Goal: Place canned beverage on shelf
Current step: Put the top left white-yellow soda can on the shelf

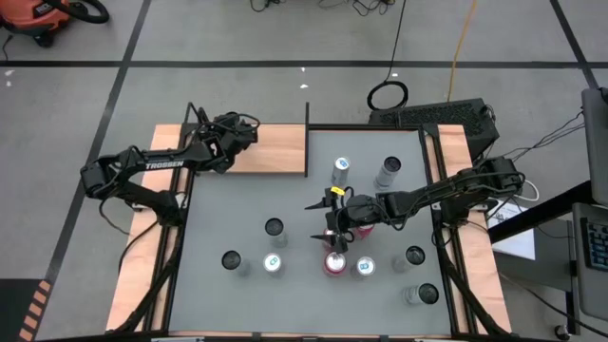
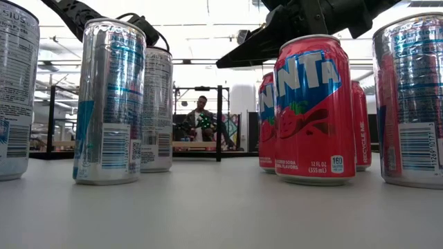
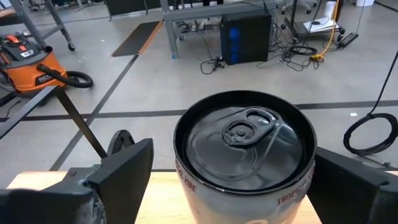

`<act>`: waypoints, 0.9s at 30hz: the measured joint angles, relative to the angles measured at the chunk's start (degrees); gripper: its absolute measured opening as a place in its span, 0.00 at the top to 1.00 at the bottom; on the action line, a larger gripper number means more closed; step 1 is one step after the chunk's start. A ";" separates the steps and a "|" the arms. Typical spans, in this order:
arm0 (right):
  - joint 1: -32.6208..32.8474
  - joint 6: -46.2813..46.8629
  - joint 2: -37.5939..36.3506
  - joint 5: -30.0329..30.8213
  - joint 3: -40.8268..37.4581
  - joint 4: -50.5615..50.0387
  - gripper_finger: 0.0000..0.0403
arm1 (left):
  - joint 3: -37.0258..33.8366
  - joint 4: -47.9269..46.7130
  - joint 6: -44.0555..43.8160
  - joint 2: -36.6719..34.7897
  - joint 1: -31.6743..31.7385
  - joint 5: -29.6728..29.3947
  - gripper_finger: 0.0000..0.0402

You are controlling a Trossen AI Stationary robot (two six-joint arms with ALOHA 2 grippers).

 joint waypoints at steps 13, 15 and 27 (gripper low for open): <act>0.00 0.00 0.00 -0.02 0.00 -0.02 0.21 | 0.00 0.33 0.99 0.00 0.07 -0.31 0.32; 0.00 0.01 0.00 -0.02 0.00 -0.11 0.21 | 0.00 0.33 1.36 0.00 0.07 -0.15 0.34; 0.00 0.15 0.00 -0.02 0.00 -1.88 0.21 | 0.02 0.07 4.50 -1.06 -0.08 2.47 0.36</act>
